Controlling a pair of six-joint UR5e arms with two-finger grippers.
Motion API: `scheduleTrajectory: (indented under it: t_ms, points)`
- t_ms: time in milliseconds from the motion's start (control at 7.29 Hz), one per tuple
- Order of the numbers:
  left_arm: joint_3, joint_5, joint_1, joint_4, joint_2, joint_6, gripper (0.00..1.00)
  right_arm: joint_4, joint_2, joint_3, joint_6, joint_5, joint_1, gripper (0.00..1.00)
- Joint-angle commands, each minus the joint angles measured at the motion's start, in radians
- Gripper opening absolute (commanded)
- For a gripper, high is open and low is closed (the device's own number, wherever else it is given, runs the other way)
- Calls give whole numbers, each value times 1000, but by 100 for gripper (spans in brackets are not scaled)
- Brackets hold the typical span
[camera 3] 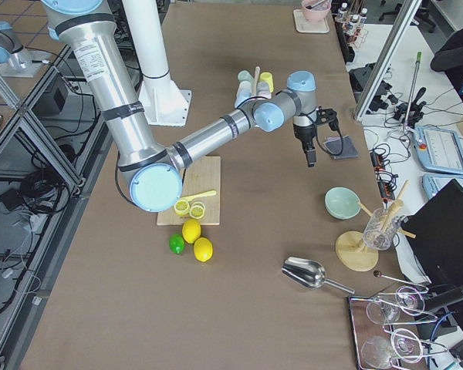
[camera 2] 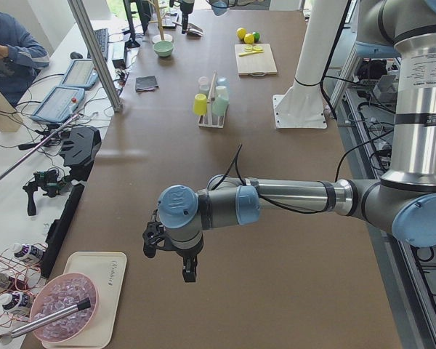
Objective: Place cup on cup holder
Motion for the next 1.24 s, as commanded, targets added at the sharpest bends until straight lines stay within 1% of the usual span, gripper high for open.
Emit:
scheduleTrajectory:
  t_ms: [0, 137, 275, 412, 549, 824, 961, 1098]
  points:
    - [23, -1, 2, -8, -7, -3, 98, -124, -111, 16, -176, 170, 160, 100]
    - [23, -1, 3, -8, -11, -3, 98, -126, -169, 21, -248, 228, 237, 100]
    - [23, -1, 3, -8, -11, -3, 98, -124, -255, 66, -288, 250, 271, 100]
    - [27, -1, 3, -8, -11, -3, 98, -124, -318, 89, -369, 252, 315, 100]
    - [28, -1, 3, -8, -11, -3, 98, -127, -370, 87, -461, 252, 364, 100]
    - [20, -3, 3, -5, -9, -1, 98, -161, -473, 71, -551, 252, 449, 100]
    - [21, -3, 3, -6, -9, -1, 98, -163, -496, 45, -560, 270, 475, 100]
    - [21, -1, 3, -5, -6, -4, 98, -160, -498, -16, -560, 327, 477, 100]
